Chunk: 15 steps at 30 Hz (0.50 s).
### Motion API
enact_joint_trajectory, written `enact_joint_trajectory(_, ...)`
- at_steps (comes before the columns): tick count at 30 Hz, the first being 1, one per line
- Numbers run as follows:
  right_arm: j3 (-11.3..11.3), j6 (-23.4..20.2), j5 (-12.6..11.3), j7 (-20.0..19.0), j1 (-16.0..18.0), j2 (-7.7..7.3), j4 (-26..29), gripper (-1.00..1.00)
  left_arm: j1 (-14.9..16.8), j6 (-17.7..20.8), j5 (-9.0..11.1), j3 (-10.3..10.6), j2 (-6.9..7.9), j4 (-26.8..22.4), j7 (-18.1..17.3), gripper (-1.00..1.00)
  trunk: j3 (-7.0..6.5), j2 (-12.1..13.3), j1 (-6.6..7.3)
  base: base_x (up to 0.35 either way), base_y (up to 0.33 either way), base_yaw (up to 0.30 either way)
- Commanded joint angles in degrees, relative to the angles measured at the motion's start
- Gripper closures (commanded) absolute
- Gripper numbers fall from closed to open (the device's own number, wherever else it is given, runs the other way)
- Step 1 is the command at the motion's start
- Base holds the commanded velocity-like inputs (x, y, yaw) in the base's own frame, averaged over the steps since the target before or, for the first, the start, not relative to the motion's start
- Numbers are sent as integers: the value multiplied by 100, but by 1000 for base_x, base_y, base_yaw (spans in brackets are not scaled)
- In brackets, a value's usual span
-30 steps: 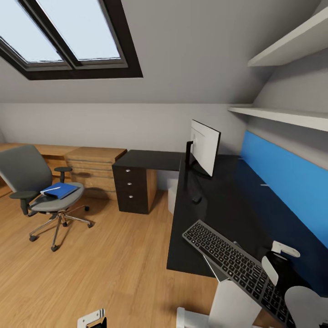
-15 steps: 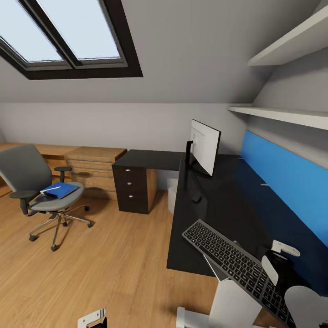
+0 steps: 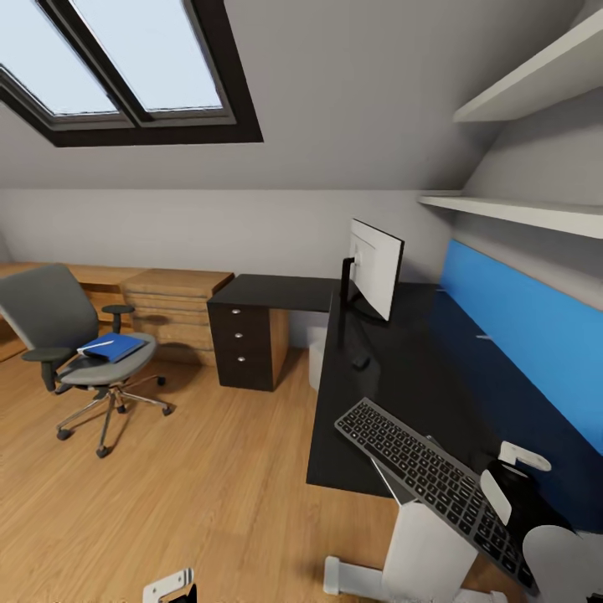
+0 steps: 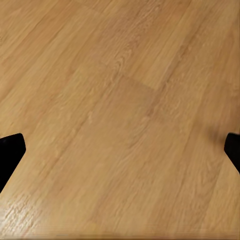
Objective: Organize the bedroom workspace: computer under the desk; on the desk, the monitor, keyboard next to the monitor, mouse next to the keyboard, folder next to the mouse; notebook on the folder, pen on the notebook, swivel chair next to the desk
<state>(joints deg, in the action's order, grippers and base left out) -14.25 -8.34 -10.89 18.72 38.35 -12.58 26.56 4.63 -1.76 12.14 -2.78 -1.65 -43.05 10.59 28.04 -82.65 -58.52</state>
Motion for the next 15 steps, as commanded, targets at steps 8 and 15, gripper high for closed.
enact_joint_trajectory(8, 1, -71, -54, 23, -3, 1, -19, -100, 2, -18, 60, -3, -2, -1, 4, -100, 7, -3, 1, -38, 0, 0)
enact_joint_trajectory(15, 4, -68, -54, 19, -3, 1, -19, -100, 2, -18, 60, -3, -3, -1, 4, -100, 7, -3, 1, -65, 0, 0)
